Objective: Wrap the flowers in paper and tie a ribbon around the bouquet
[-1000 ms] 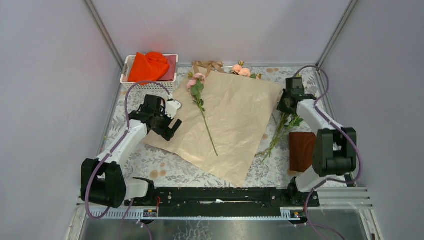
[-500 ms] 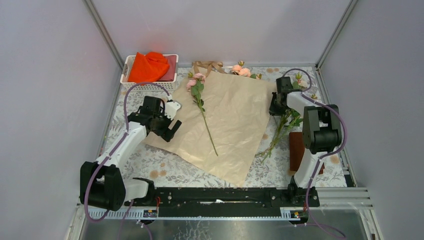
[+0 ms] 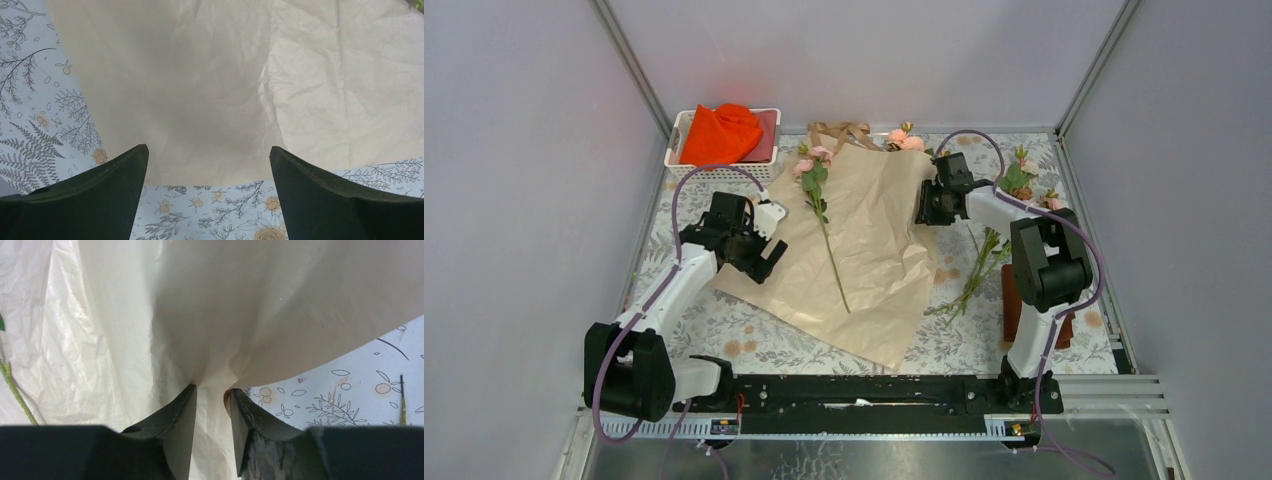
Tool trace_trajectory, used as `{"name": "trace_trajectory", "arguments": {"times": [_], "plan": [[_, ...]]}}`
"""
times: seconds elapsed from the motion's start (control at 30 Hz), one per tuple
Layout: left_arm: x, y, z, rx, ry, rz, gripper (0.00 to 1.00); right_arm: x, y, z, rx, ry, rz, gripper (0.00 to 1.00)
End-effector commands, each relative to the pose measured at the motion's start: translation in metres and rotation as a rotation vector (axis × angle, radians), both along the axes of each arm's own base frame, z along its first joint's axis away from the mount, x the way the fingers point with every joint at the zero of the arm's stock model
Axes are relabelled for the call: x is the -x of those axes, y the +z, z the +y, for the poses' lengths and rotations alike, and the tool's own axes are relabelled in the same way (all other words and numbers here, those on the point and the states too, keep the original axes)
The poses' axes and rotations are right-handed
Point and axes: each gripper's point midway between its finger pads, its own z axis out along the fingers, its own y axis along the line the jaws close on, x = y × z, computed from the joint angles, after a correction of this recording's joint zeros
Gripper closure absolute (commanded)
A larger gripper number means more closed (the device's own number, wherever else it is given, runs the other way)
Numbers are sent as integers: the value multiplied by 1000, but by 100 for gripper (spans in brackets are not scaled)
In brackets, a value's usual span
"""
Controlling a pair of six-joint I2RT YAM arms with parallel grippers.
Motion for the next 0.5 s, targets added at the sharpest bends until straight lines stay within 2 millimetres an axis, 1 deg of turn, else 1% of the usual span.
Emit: {"name": "trace_trajectory", "arguments": {"times": [0.0, 0.03, 0.07, 0.13, 0.17, 0.2, 0.23, 0.3, 0.37, 0.47], "plan": [[-14, 11, -7, 39, 1, -54, 2, -13, 29, 13, -73, 32, -79, 59], [-15, 14, -11, 66, 1, -50, 1, -11, 28, 16, -95, 39, -74, 58], [-14, 18, -20, 99, -12, -40, 1, -10, 28, 21, -123, 50, -73, 57], [-9, 29, -46, 155, -72, -22, 2, -10, 32, 33, -190, 71, -76, 55], [-6, 34, -64, 166, -123, -23, 2, -10, 34, 38, -220, 77, -78, 54], [2, 39, -89, 166, -207, -24, 2, -10, 38, 43, -246, 82, -82, 54], [9, 42, -109, 160, -272, -26, 1, -10, 43, 47, -266, 86, -93, 54], [23, 41, -147, 137, -396, -17, 1, -12, 51, 53, -296, 83, -107, 53], [35, 41, -186, 110, -502, -16, 1, -13, 55, 55, -314, 71, -109, 53], [46, 52, -243, 138, -604, -52, 1, -16, 51, 53, -313, 25, -104, 53]]}}
